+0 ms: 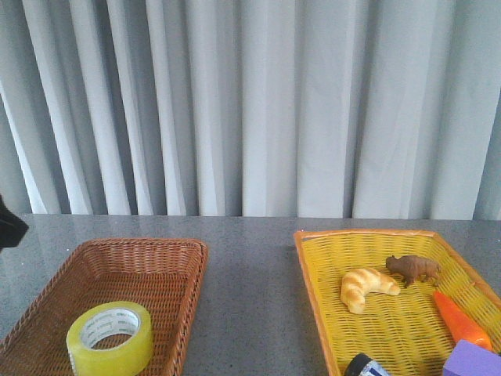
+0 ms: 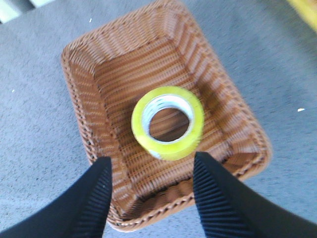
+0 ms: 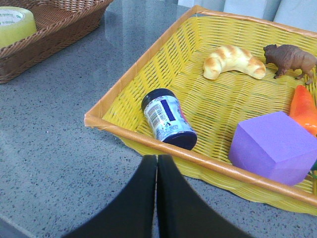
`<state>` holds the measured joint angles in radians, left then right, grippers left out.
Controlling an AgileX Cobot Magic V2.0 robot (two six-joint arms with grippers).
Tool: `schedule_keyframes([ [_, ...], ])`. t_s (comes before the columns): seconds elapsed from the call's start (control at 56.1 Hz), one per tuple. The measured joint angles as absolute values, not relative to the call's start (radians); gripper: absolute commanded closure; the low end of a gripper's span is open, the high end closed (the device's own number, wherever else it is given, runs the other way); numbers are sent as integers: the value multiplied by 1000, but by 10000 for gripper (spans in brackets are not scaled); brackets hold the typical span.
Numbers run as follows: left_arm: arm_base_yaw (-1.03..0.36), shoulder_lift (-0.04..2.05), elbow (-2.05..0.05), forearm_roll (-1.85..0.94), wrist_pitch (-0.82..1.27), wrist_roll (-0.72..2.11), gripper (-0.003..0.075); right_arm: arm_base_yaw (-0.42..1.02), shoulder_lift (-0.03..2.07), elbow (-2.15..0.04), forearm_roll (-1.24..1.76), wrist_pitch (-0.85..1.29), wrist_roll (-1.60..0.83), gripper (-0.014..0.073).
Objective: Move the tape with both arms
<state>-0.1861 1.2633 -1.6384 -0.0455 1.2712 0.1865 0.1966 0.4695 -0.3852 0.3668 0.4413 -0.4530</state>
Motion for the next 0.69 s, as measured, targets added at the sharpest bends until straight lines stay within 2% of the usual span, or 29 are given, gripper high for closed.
schedule_keyframes([
  [0.196,-186,1157,-1581,-65,1269,186,463,197,470,-385,367,424,-453,598],
  [0.303,-186,1073,-1444,-69,1242,186,526,197,470,-385,367,424,-453,598],
  [0.517,-186,895,-1076,-71,1045,146,617,197,470,-385,367,424,-453,598],
  [0.695,-186,770,-914,-71,898,85,702,197,470,-385,367,424,-453,598],
])
